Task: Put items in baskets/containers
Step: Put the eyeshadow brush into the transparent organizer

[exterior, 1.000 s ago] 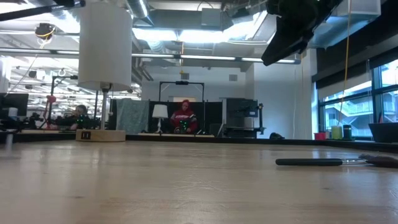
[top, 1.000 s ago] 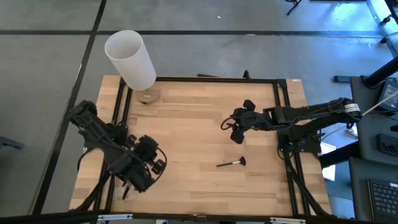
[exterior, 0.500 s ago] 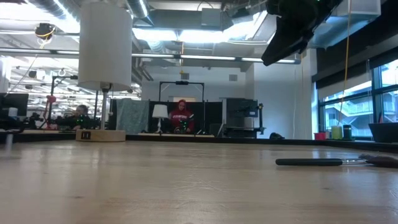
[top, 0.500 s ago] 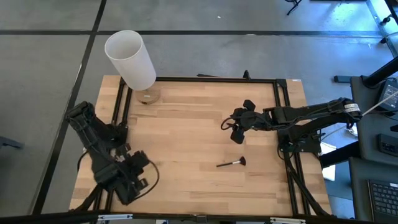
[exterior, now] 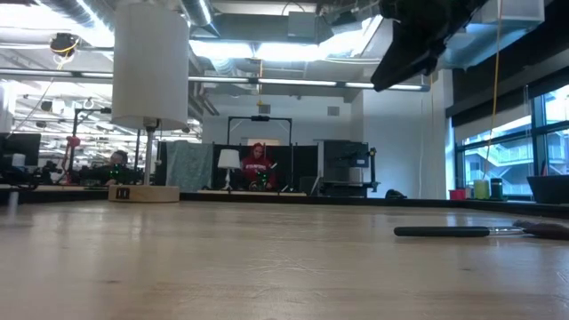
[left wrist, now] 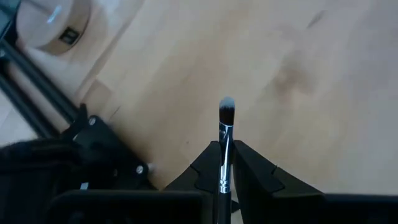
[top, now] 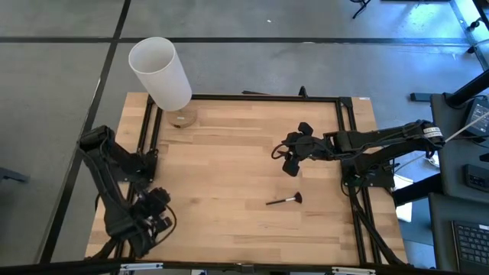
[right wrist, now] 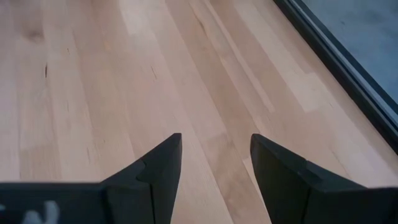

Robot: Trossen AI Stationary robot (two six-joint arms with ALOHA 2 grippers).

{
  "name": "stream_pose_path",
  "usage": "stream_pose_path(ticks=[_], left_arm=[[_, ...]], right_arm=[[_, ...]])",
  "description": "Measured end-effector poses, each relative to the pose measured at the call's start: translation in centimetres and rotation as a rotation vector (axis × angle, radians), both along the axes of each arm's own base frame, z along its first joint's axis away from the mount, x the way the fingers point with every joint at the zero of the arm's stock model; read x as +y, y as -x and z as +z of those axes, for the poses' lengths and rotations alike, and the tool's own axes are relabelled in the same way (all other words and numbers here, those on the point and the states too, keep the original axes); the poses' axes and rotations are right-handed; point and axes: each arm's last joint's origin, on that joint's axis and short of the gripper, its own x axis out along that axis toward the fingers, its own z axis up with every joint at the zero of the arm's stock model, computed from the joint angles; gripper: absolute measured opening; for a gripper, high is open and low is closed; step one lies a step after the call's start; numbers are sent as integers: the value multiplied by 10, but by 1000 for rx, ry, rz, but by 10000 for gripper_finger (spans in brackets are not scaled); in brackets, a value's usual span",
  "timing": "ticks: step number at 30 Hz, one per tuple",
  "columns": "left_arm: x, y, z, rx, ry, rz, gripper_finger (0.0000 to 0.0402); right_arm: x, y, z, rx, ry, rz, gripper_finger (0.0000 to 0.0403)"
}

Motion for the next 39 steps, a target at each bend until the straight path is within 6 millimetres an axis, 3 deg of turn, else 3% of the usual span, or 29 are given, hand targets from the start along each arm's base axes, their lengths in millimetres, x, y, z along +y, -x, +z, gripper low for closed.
stream_pose_path(ticks=[7,18,27,39], left_arm=[[10,10,-15,-60,-21,120,31],[24,8,-2,-235,-9,125,31],[28,19,-23,-131,-59,139,31],[24,29,-26,-91,-3,200,37]], right_arm=[[0,-2,2,-24,-1,2,190],[0,-2,2,-25,-1,2,190],[0,-2,2,-19,10,12,190],[0,-2,2,-24,1,5,190]])
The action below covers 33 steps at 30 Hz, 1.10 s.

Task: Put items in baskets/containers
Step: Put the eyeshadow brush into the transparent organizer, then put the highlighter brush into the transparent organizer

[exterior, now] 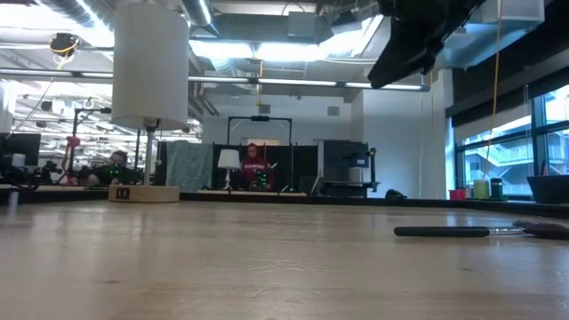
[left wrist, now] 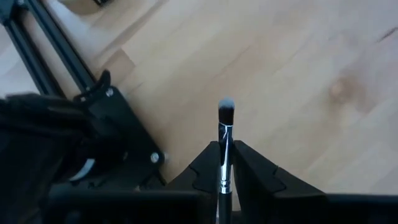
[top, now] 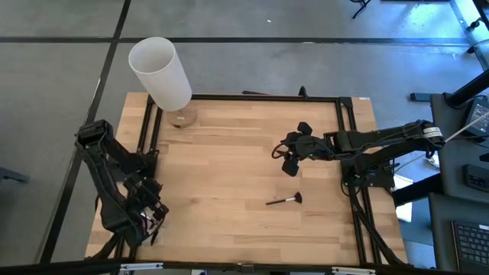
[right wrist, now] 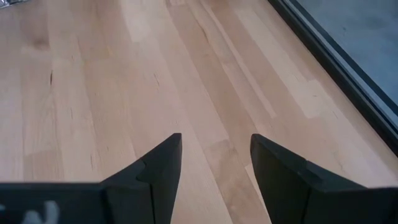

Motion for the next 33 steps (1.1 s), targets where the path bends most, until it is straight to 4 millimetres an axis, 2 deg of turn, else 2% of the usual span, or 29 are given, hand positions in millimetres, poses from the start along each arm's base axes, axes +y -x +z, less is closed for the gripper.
stream_pose_path(ticks=[8,13,20,25,28,31,33], left_arm=[[-4,1,-2,40,56,23,74],[-3,1,-3,122,87,75,100],[-1,-12,13,131,118,143,116],[7,-34,31,90,148,103,115],[19,-52,42,-12,117,106,115],[32,-77,49,-137,43,59,115],[39,-101,47,-182,48,-18,115]], right_arm=[[0,0,0,0,0,0,190],[0,0,0,0,-1,0,190],[0,0,0,-1,-2,-2,190],[0,0,0,1,4,2,190],[0,2,3,-16,17,3,190],[5,11,14,-78,6,19,190],[11,21,24,-131,-4,46,190]])
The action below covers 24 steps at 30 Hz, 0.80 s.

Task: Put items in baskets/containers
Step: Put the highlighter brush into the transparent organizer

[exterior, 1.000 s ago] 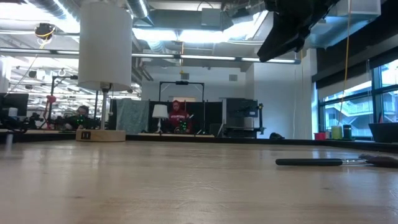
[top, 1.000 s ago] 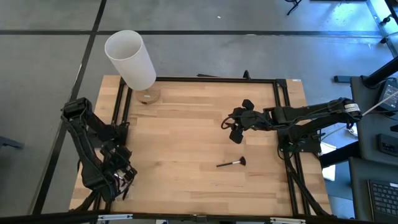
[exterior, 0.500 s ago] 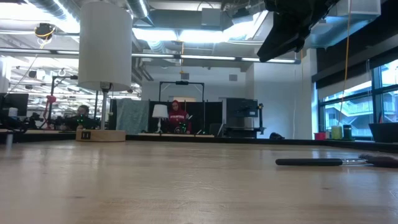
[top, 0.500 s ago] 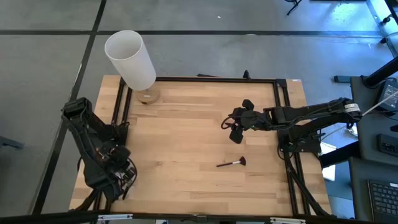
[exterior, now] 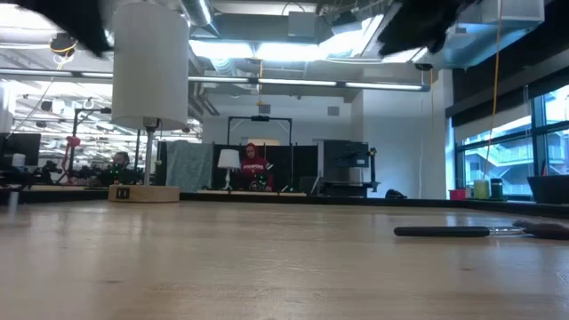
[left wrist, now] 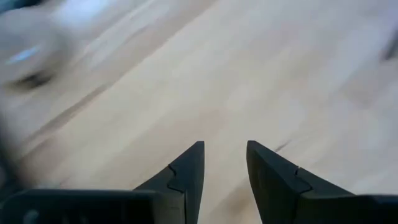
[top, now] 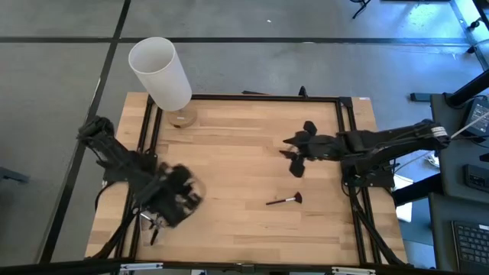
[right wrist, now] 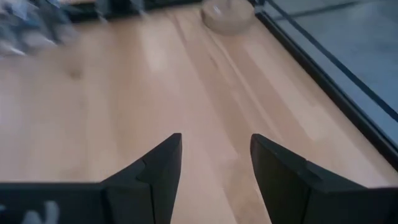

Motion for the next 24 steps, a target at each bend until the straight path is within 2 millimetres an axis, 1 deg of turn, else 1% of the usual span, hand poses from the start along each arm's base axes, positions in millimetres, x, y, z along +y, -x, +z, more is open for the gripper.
stream_pose_path(ticks=[3,6,10,13,15,18,21,24], left_arm=[[17,-43,-12,-42,41,-76,115],[33,-86,-25,-127,16,-145,110],[43,-142,-43,-243,-53,-336,103],[48,-180,-63,-362,-54,-475,102],[51,-201,-80,-426,-32,-558,102],[57,-229,-105,-465,-4,-641,102],[58,-255,-124,-464,21,-688,102],[53,-277,-145,-422,31,-766,102]], right_arm=[[8,20,12,-43,-15,37,190],[13,38,13,-19,-31,31,190],[14,52,-1,139,-80,-26,190],[16,64,-14,292,-140,-109,190],[18,71,-20,353,-172,-167,190],[23,76,-23,365,-175,-225,190],[29,76,-30,374,-192,-215,190],[35,75,-43,406,-229,-187,190]])
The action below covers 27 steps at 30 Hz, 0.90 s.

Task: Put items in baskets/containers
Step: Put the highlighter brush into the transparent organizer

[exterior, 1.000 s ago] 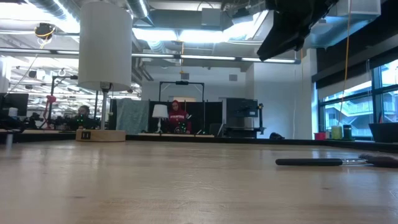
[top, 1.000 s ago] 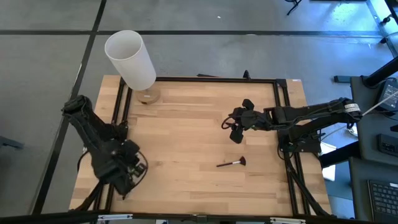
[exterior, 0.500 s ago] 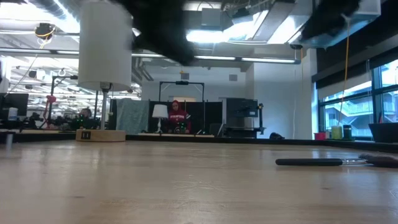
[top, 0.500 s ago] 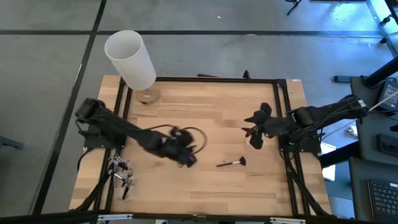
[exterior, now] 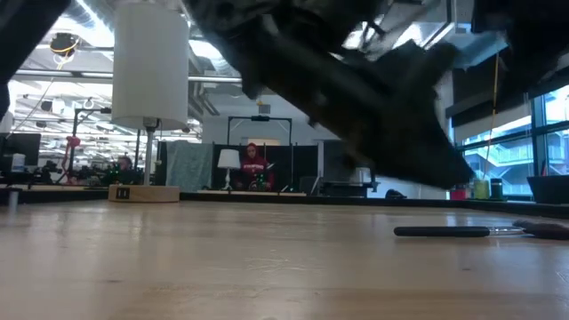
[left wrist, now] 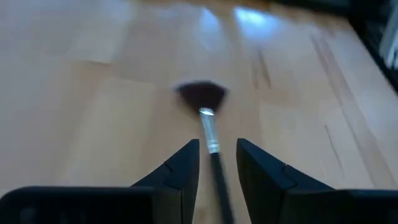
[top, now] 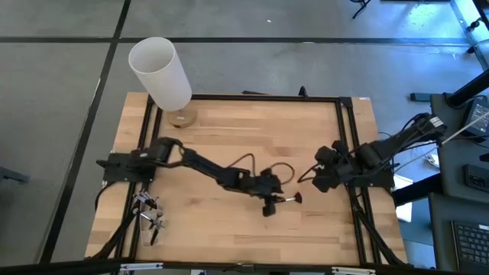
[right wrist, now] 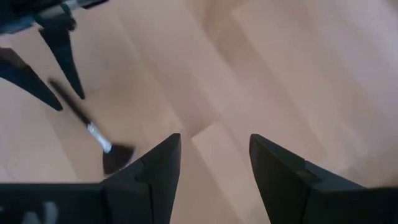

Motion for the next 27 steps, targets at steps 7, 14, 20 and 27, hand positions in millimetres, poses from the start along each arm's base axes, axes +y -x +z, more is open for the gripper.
stream_pose_path(ticks=[7,14,20,27], left_arm=[[-10,-20,-13,166,-105,-43,102],[-10,-15,-15,293,-128,-63,89],[-8,-4,-18,423,-149,14,35],[-7,-1,-17,444,-121,74,23]], right_arm=[[5,6,-27,102,-98,1,190],[6,6,-29,94,-106,6,190],[6,4,-28,71,-100,2,190],[7,-2,-27,-27,-59,-24,190]])
